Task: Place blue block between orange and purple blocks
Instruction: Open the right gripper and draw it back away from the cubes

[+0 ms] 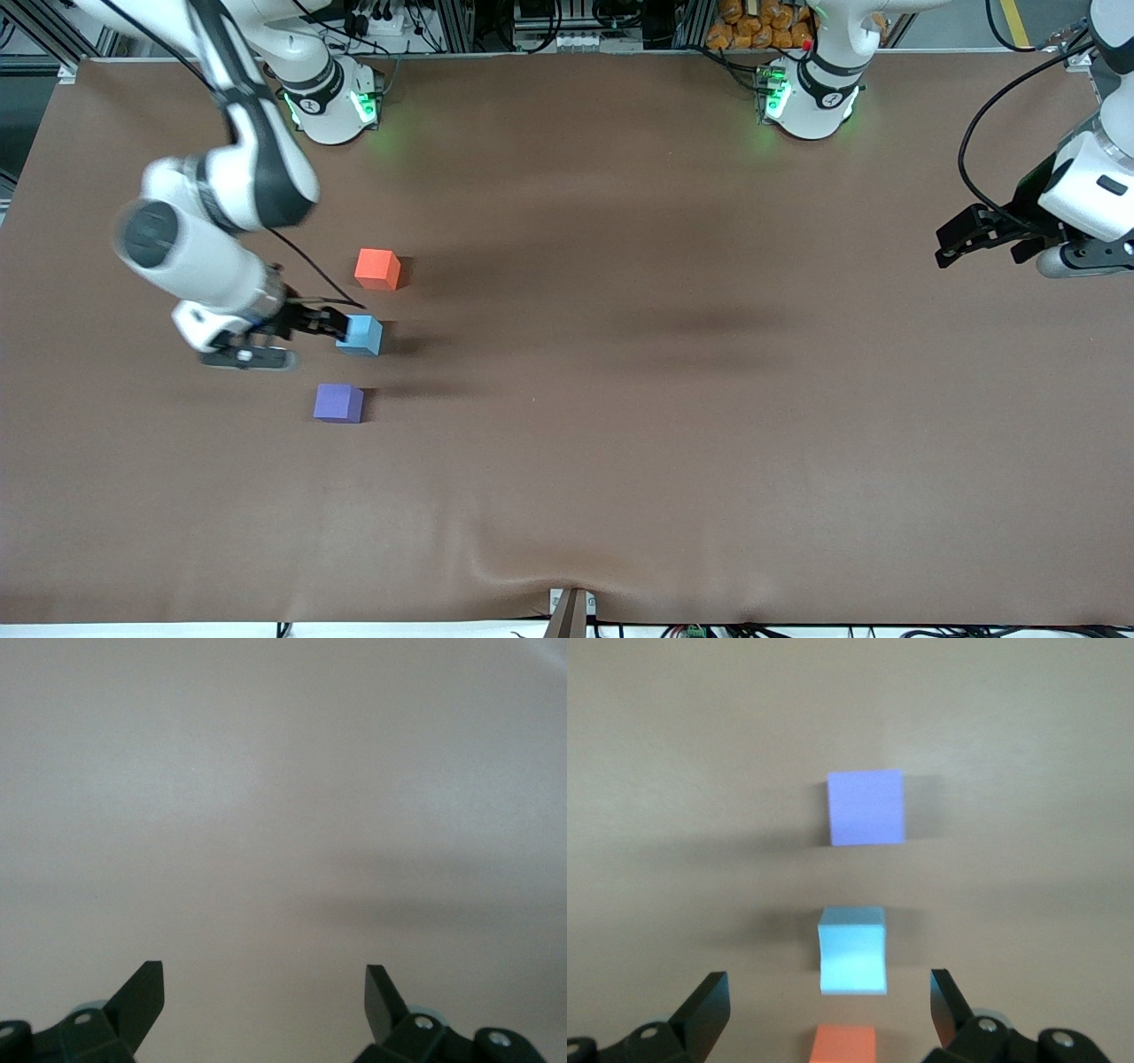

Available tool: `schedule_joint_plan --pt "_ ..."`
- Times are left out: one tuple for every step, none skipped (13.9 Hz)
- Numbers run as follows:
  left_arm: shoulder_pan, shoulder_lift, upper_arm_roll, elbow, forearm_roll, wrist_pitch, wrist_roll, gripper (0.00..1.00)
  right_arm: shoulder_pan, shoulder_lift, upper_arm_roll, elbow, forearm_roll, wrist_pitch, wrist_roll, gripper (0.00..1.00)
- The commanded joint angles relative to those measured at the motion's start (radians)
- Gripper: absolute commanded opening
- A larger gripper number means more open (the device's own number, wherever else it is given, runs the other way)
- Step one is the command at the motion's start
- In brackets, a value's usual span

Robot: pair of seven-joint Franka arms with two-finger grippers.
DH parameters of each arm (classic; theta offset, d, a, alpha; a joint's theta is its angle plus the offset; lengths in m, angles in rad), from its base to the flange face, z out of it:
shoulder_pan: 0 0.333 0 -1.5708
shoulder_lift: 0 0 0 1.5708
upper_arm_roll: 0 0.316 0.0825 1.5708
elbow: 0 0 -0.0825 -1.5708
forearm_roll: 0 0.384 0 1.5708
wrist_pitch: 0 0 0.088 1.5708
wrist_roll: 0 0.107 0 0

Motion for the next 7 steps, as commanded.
schedule_joint_plan --pt "0.031 -0.001 -0.003 0.004 0.0 0.007 0.021 1.0 -0.102 -0.03 0.014 0.185 -0.01 -0.253 -0.093 1.0" --pt "0.03 -0.001 -0.003 0.004 0.0 0.006 0.019 1.0 -0.131 -0.044 0.014 0.225 -0.01 -0.308 -0.131 1.0" --pt "0.03 -0.003 -0.005 0.004 -0.001 0.003 0.018 1.0 -0.158 -0.064 0.014 0.256 -0.01 -0.35 -0.168 1.0" --pt "0.03 -0.006 -0.005 0.004 0.0 -0.002 0.015 1.0 -0.178 -0.084 0.014 0.279 -0.01 -0.393 -0.197 1.0" --pt "0.031 -0.009 -0.003 0.004 0.0 -0.005 0.012 1.0 -0.194 -0.101 0.014 0.293 -0.011 -0.431 -0.21 1.0" --pt "0.041 -0.012 -0.002 0.004 0.0 -0.008 0.016 1.0 -0.208 -0.122 0.014 0.301 -0.011 -0.465 -0.213 1.0" --pt "0.05 -0.013 -0.003 0.004 0.0 -0.015 0.016 1.0 -0.205 -0.139 0.005 0.301 -0.014 -0.493 -0.213 1.0"
